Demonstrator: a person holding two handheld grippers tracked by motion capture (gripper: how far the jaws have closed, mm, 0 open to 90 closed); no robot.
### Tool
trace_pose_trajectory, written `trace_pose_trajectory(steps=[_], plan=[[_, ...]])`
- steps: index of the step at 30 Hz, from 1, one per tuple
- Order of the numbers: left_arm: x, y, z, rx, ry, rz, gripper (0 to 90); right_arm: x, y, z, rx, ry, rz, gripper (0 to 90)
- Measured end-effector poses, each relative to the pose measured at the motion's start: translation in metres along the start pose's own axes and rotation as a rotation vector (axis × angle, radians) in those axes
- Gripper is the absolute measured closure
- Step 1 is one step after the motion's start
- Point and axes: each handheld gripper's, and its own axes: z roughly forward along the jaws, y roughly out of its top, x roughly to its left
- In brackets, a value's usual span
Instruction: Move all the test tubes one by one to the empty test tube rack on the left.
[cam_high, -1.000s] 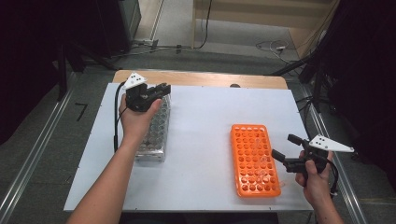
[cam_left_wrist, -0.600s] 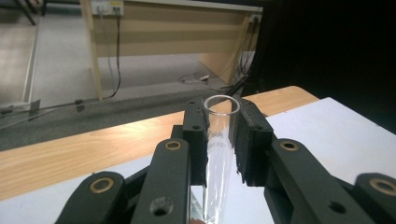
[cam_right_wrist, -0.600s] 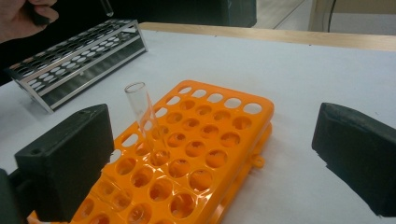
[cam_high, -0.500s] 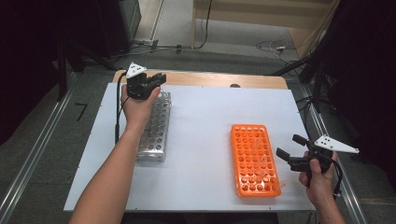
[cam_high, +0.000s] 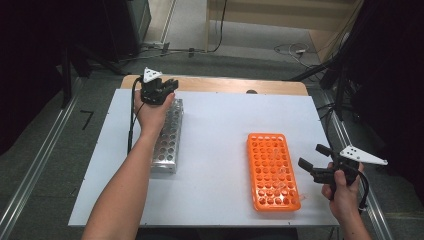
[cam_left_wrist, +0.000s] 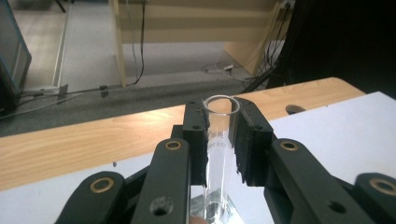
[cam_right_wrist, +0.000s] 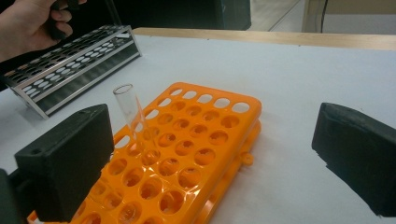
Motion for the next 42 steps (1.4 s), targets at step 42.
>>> trace_pose_trajectory(steps=[42], plan=[[-0.010, -0.004, -0.008, 0.149, -0.064, -0.029, 42.9, 0.009, 0.002, -0.001, 0.024, 0.031, -0.028, 0.0]])
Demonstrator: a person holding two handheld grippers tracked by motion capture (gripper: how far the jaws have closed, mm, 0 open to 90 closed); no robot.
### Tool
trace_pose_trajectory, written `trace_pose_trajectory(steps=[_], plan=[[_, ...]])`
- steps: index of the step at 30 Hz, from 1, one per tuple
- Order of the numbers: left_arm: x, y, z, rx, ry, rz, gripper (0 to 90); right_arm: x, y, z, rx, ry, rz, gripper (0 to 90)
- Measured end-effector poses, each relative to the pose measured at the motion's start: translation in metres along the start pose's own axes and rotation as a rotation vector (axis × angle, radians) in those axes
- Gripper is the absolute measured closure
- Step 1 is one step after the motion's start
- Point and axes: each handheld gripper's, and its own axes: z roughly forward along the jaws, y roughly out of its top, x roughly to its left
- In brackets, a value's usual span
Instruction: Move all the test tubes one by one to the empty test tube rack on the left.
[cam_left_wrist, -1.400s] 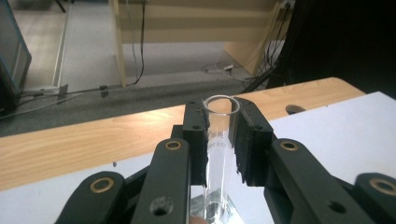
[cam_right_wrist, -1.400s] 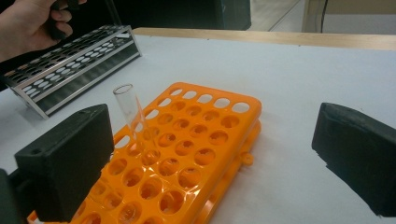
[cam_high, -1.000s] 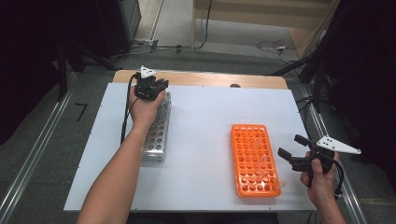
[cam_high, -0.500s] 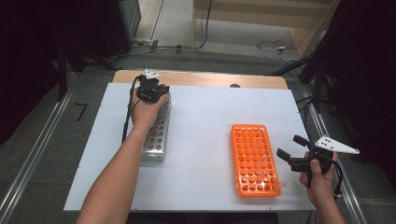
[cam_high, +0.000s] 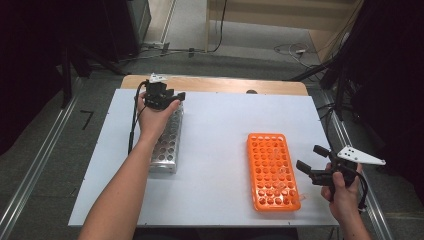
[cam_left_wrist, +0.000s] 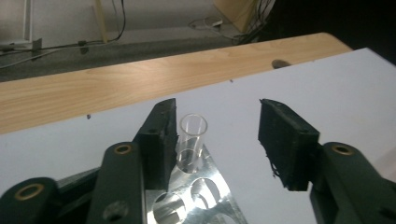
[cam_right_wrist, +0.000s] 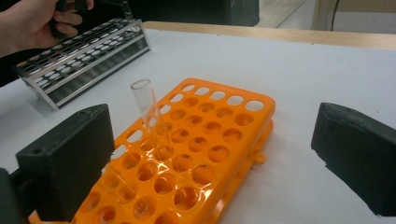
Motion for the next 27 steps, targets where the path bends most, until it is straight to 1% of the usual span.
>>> trace_pose_trajectory(steps=[2, 5, 9, 10, 11, 12, 13, 15, 19, 22, 27], plan=[[-0.003, 0.000, -0.006, -0.017, -0.017, -0.003, 37.0, 0.002, 0.001, -0.002, 0.000, 0.007, -0.005, 0.0], [-0.008, 0.000, -0.016, -0.041, -0.046, -0.007, 24.4, 0.005, 0.002, -0.003, 0.004, 0.014, -0.009, 0.0], [-0.017, -0.001, -0.034, -0.063, -0.103, -0.016, 9.8, 0.009, 0.003, -0.005, 0.007, 0.027, -0.015, 0.0], [-0.019, -0.002, -0.038, -0.068, -0.111, -0.006, 5.4, 0.012, 0.002, -0.007, 0.013, 0.033, -0.022, 0.0], [-0.022, -0.003, -0.042, -0.070, -0.107, 0.000, 5.4, 0.012, 0.002, -0.007, 0.013, 0.033, -0.022, 0.0], [-0.025, -0.005, -0.046, -0.073, -0.108, 0.008, 1.7, 0.013, 0.002, -0.008, 0.016, 0.037, -0.025, 0.0], [-0.027, -0.006, -0.049, -0.080, -0.114, 0.007, 0.0, 0.014, 0.002, -0.009, 0.017, 0.040, -0.025, 0.0], [-0.030, -0.009, -0.057, -0.092, -0.116, 0.008, 0.0, 0.015, 0.001, -0.011, 0.018, 0.045, -0.027, 0.0], [-0.039, -0.018, -0.070, -0.109, -0.149, 0.021, 0.0, 0.018, -0.002, -0.014, 0.029, 0.052, -0.029, 0.0], [-0.046, -0.027, -0.079, -0.120, -0.167, 0.033, 0.0, 0.020, -0.005, -0.015, 0.040, 0.062, -0.032, 0.0], [-0.056, -0.044, -0.095, -0.134, -0.191, 0.041, 0.0, 0.024, -0.010, -0.018, 0.050, 0.075, -0.034, 0.0]])
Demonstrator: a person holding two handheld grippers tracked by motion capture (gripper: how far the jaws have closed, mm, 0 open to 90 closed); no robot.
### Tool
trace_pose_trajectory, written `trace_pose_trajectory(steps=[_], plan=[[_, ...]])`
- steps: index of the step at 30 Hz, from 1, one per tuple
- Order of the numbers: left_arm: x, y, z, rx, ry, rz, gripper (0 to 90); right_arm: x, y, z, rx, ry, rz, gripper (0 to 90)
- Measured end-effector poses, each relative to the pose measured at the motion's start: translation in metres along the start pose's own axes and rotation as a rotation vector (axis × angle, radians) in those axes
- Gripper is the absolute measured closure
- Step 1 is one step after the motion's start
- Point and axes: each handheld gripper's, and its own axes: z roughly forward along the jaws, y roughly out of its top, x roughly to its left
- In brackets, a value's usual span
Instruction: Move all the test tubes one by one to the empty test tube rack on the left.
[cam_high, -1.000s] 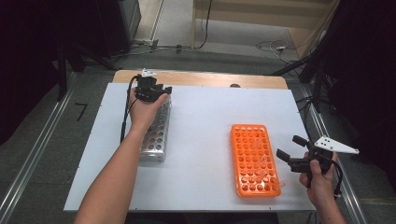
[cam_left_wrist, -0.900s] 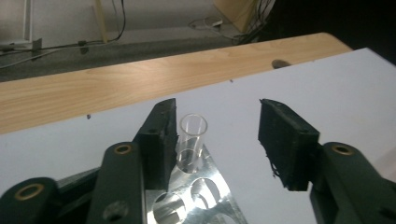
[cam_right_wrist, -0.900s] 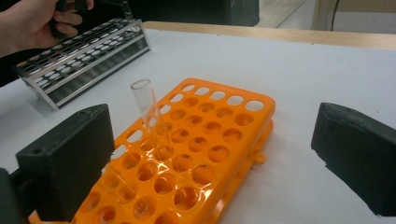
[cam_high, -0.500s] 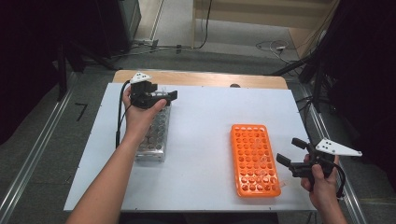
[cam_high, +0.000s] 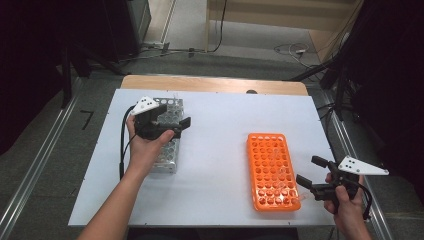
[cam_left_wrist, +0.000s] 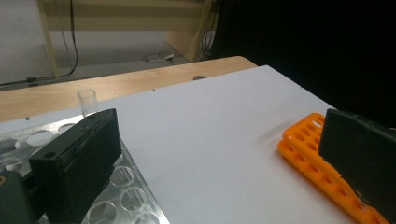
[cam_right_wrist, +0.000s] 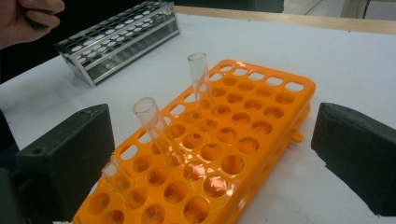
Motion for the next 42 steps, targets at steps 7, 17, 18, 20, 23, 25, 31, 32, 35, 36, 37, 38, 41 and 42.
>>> trace_pose_trajectory(steps=[7, 17, 18, 20, 23, 25, 31, 32, 35, 36, 37, 38, 41, 42], plan=[[-0.013, -0.019, -0.023, -0.006, -0.010, 0.006, 0.0, 0.007, -0.006, -0.004, 0.015, 0.025, -0.003, 0.0], [-0.027, -0.042, -0.046, -0.004, -0.018, 0.012, 0.0, 0.019, -0.019, -0.010, 0.047, 0.099, -0.008, 6.0], [-0.028, -0.045, -0.047, -0.002, -0.017, 0.011, 0.0, 0.020, -0.021, -0.010, 0.049, 0.105, -0.005, 6.4], [-0.029, -0.048, -0.048, 0.002, -0.021, 0.011, 0.0, 0.021, -0.023, -0.011, 0.054, 0.112, -0.004, 6.4], [-0.029, -0.051, -0.050, 0.000, -0.023, 0.001, 0.0, 0.025, -0.031, -0.011, 0.075, 0.126, -0.019, 16.5], [-0.029, -0.052, -0.050, 0.000, -0.022, 0.001, 0.0, 0.025, -0.034, -0.012, 0.090, 0.136, -0.020, 21.1], [-0.025, -0.055, -0.050, 0.006, -0.018, -0.010, 0.0, 0.020, -0.044, -0.012, 0.131, 0.166, -0.022, 36.7], [-0.025, -0.055, -0.050, 0.006, -0.018, -0.014, 0.0, 0.020, -0.045, -0.012, 0.139, 0.169, -0.024, 38.7], [-0.025, -0.055, -0.051, -0.004, -0.018, -0.018, 0.0, 0.019, -0.047, -0.010, 0.155, 0.180, -0.034, 42.2], [-0.025, -0.055, -0.051, -0.006, -0.019, -0.018, 0.0, 0.020, -0.048, -0.009, 0.171, 0.180, -0.045, 44.1], [-0.025, -0.055, -0.051, -0.006, -0.021, -0.019, 0.0, 0.020, -0.049, -0.008, 0.174, 0.182, -0.052, 45.5], [-0.025, -0.055, -0.051, -0.005, -0.023, -0.020, 0.0, 0.020, -0.049, -0.008, 0.178, 0.182, -0.054, 47.3], [-0.025, -0.055, -0.049, -0.001, -0.023, -0.021, 0.0, 0.018, -0.051, -0.008, 0.183, 0.181, -0.062, 52.0], [-0.025, -0.055, -0.049, 0.000, -0.022, -0.021, 0.0, 0.017, -0.051, -0.009, 0.184, 0.180, -0.061, 54.1]])
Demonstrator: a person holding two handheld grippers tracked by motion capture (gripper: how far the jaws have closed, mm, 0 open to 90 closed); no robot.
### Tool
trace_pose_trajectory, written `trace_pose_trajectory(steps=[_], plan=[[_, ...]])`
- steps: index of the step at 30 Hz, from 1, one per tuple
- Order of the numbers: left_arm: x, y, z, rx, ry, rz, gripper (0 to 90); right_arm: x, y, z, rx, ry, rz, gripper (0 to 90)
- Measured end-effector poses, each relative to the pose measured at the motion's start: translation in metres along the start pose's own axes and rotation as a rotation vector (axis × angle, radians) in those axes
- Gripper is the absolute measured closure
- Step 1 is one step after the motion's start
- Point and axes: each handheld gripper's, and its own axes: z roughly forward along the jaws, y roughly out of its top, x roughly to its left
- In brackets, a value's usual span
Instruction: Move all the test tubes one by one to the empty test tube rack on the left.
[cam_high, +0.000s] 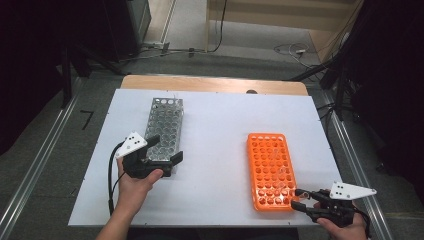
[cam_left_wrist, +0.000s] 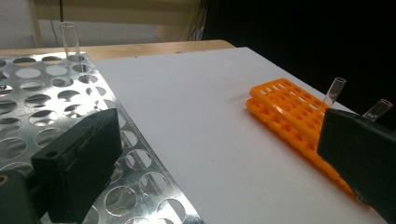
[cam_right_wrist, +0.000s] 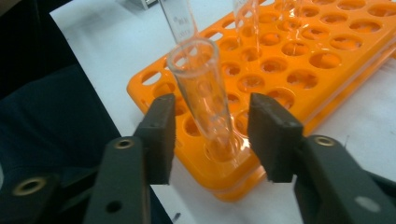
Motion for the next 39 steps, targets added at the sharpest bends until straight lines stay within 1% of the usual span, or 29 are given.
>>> trace_pose_trajectory(steps=[3, 4, 5, 6, 8, 9, 10, 13, 14, 19, 23, 24, 29, 30, 33, 34, 38, 39], plan=[[0.000, 0.000, 0.000, 0.001, 0.000, 0.001, 0.0, -0.002, -0.002, 0.000, 0.005, -0.011, -0.004, 59.5], [0.001, 0.000, 0.000, 0.000, -0.002, 0.000, 0.0, -0.002, -0.003, 0.000, 0.002, -0.007, -0.012, 62.9], [0.001, 0.000, 0.000, -0.003, -0.003, -0.001, 0.0, -0.002, -0.003, 0.000, 0.002, -0.007, -0.012, 62.9], [0.001, 0.000, 0.000, -0.004, -0.002, 0.000, 0.1, -0.002, -0.003, 0.000, 0.003, -0.002, -0.022, 66.7], [0.001, -0.001, 0.001, -0.003, -0.002, -0.001, 0.1, -0.002, -0.004, 0.000, 0.005, 0.000, -0.032, 69.6], [0.001, -0.001, 0.001, -0.002, -0.003, -0.001, 0.1, -0.002, -0.004, 0.000, 0.005, 0.000, -0.032, 69.6], [0.000, -0.001, 0.001, -0.003, -0.003, -0.002, 0.1, -0.002, -0.004, 0.000, 0.004, -0.009, -0.035, 71.7], [0.000, -0.001, 0.002, 0.001, -0.003, -0.002, 0.1, -0.003, -0.003, 0.000, 0.002, -0.015, -0.035, 72.9], [0.000, -0.001, 0.002, -0.001, -0.003, -0.002, 0.9, -0.004, -0.002, -0.002, -0.012, -0.003, -0.031, 73.7], [0.000, -0.001, 0.003, -0.001, -0.003, -0.001, 0.9, -0.003, 0.002, -0.004, -0.013, -0.004, -0.024, 73.9], [-0.001, -0.001, 0.004, 0.006, -0.006, 0.009, 0.9, -0.003, 0.006, -0.006, -0.014, -0.008, -0.019, 74.0], [-0.001, -0.001, 0.004, 0.006, -0.006, 0.010, 0.9, -0.003, 0.008, -0.009, -0.018, -0.007, -0.003, 74.1], [-0.001, -0.001, 0.005, 0.007, -0.022, 0.013, 0.9, -0.002, 0.016, -0.016, -0.046, -0.016, 0.009, 74.1], [-0.001, 0.000, 0.005, 0.008, -0.024, 0.013, 0.8, -0.002, 0.020, -0.018, -0.053, -0.022, 0.012, 74.1], [-0.002, 0.000, 0.005, 0.008, -0.028, 0.011, 0.3, -0.001, 0.025, -0.018, -0.058, -0.029, 0.006, 74.1], [-0.002, 0.000, 0.005, 0.010, -0.033, 0.012, 0.2, 0.000, 0.031, -0.018, -0.056, -0.037, 0.002, 74.1], [-0.002, 0.001, 0.005, 0.011, -0.041, 0.018, 0.0, -0.001, 0.043, -0.019, -0.067, -0.055, -0.004, 74.1], [-0.003, 0.001, 0.005, 0.012, -0.041, 0.020, 0.0, -0.001, 0.043, -0.019, -0.067, -0.055, -0.004, 74.1]])
